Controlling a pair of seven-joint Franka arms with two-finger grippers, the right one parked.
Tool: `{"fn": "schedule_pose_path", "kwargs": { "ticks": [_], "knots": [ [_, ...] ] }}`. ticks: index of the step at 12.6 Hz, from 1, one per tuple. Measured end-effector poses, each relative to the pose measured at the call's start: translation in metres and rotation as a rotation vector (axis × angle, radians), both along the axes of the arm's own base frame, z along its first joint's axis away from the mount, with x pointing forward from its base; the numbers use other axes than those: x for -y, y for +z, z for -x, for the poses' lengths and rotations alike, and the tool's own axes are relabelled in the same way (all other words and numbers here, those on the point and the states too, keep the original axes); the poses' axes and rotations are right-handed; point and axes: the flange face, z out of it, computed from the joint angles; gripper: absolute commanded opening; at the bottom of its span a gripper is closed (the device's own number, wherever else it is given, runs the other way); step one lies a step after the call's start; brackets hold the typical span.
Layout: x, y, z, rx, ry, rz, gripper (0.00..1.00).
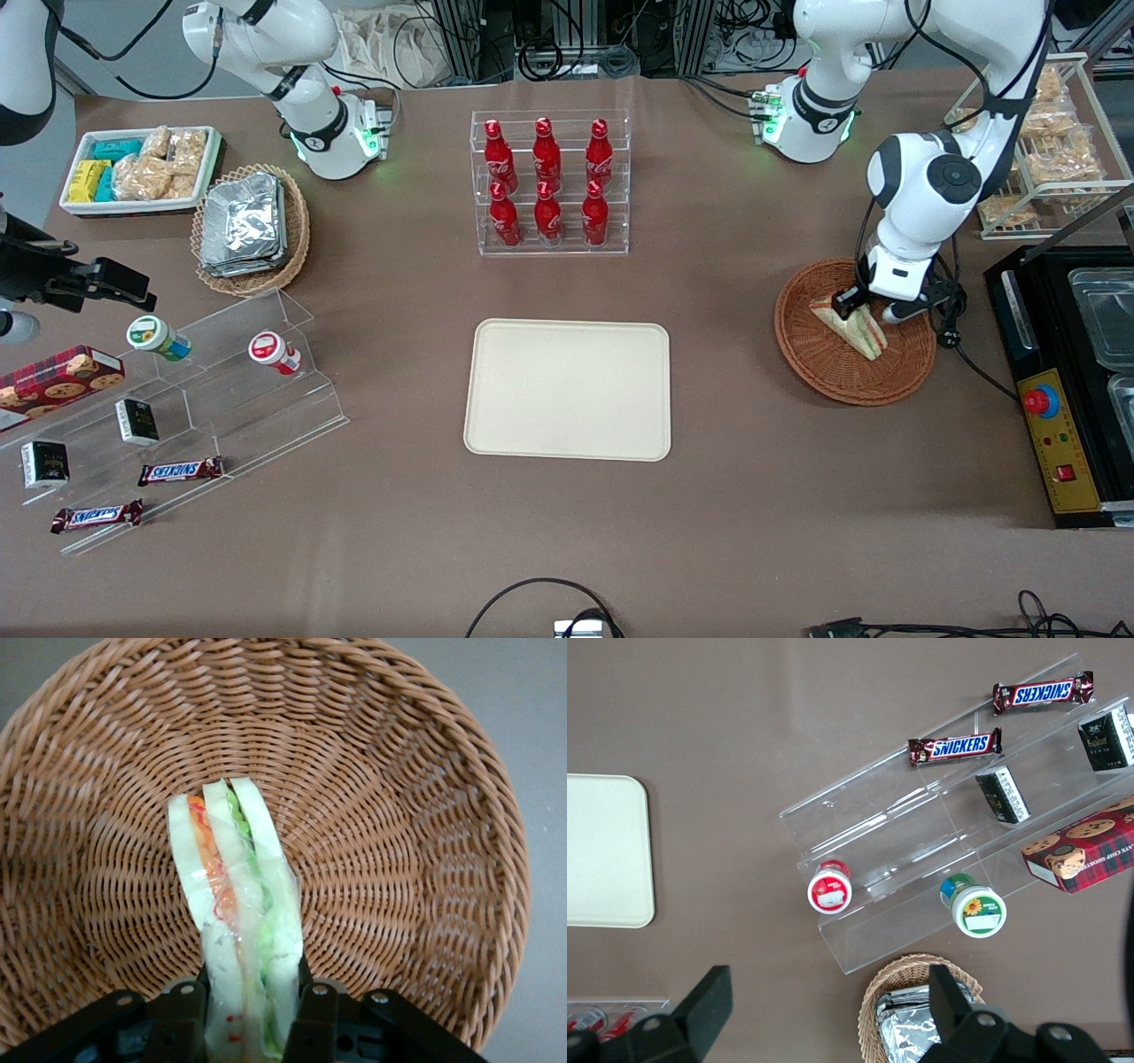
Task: Place sandwich from basket to tray
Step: 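Lower the left gripper and close it on the sandwich, then lift the sandwich out of the basket and carry it over the tray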
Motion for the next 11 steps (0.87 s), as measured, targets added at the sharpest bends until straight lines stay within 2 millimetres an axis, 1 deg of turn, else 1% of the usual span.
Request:
{"fn": "schedule_pose_path", "kwargs": {
  "ticks": [2,4,6,8,9,11],
  "knots": [
    [0.007,0.019,-0.002,-0.022,-0.138,-0.02,0.21],
    [0.024,0.047,-0.007,-0.039,-0.288,-0.042,0.21],
    [0.044,0.068,-0.012,-0.037,-0.402,-0.06,0.21],
    [0.059,0.078,-0.018,-0.02,-0.482,-0.07,0.21],
    [0.07,0.084,-0.021,-0.005,-0.515,-0.073,0.22],
    [0.101,0.097,-0.025,0.028,-0.573,-0.068,0.23]
  ]
}}
